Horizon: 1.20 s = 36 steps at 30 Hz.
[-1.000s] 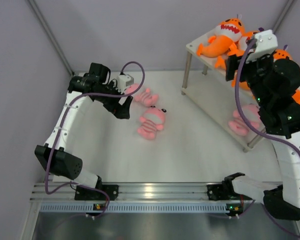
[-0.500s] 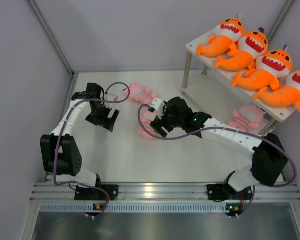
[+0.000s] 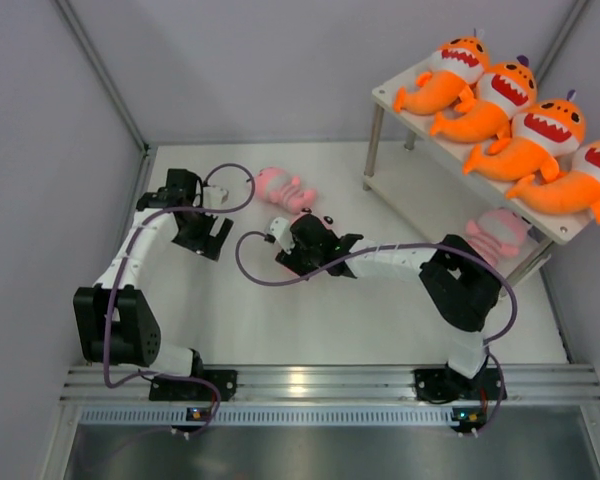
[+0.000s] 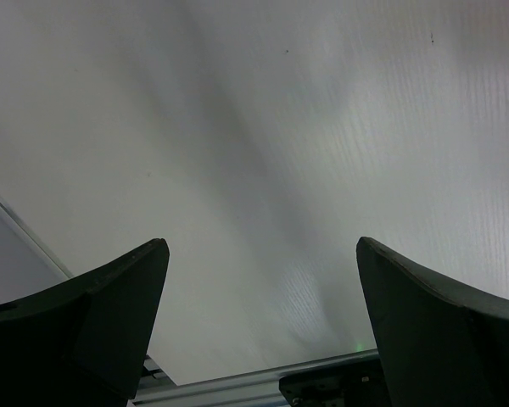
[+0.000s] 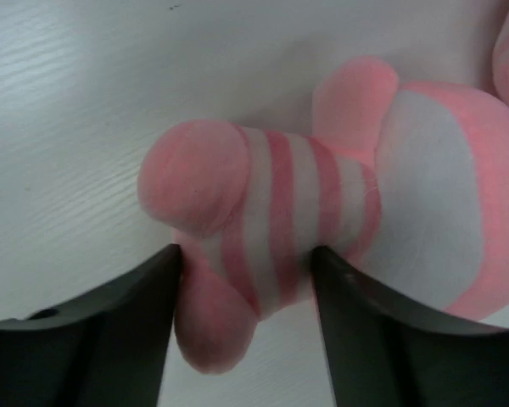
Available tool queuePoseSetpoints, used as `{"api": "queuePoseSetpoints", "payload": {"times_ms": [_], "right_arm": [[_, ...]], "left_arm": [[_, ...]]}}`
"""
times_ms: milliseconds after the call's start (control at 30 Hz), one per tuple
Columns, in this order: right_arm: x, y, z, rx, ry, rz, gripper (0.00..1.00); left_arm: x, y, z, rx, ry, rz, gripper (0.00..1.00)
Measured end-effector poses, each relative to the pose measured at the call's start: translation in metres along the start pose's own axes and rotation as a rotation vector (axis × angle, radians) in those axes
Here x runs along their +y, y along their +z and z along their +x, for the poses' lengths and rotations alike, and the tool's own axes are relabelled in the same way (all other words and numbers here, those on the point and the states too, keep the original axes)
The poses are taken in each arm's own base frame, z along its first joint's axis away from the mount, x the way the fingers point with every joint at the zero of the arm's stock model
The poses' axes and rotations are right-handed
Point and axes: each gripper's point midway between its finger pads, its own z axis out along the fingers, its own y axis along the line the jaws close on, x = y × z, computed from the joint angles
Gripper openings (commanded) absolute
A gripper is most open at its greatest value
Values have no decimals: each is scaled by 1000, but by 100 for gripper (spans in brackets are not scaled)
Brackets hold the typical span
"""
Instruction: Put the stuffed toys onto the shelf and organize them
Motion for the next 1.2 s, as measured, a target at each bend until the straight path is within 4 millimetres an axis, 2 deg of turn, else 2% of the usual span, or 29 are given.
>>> {"api": "queuePoseSetpoints", "payload": {"times_ms": [67, 100, 167, 267, 367, 433, 633, 733, 800, 933, 1033, 1100, 1200], "right_arm": [[-7, 5, 1, 17, -9, 45, 32], [-11, 6, 0, 23, -11, 69, 13], [-17, 6, -1, 27, -16, 109, 0], [-23, 0, 1, 50, -18, 165, 0], [-33, -18, 5, 96, -25, 227, 0], [-46, -41, 3, 118, -33, 291, 0], [-85, -124, -34, 63, -78, 460, 0], [-106, -147, -34, 71, -99, 531, 0], [-126, -153, -26, 98, -103, 576, 0], [-184, -163, 20, 214, -72, 679, 0], [-223, -169, 45, 269, -33, 752, 0], [-242, -169, 57, 294, -16, 779, 0], [-260, -160, 70, 326, -13, 781, 0]], "left_arm": [[-1, 0, 0, -2, 2, 3, 99], [-1, 0, 0, -2, 3, 5, 99], [-1, 0, -1, -3, 2, 7, 99], [-1, 0, -1, -4, 2, 10, 99], [-1, 0, -1, -4, 3, 10, 99], [-1, 0, -1, -5, 5, 12, 99], [-2, 0, -1, -7, 8, 19, 99], [-3, 0, -1, -9, 9, 22, 99], [-3, 0, -1, -9, 9, 24, 99], [-3, 0, -1, -10, 9, 24, 99], [-3, 0, -1, -10, 11, 24, 99], [-3, 0, -2, -10, 12, 24, 99], [-3, 0, -1, -10, 12, 24, 99]]}}
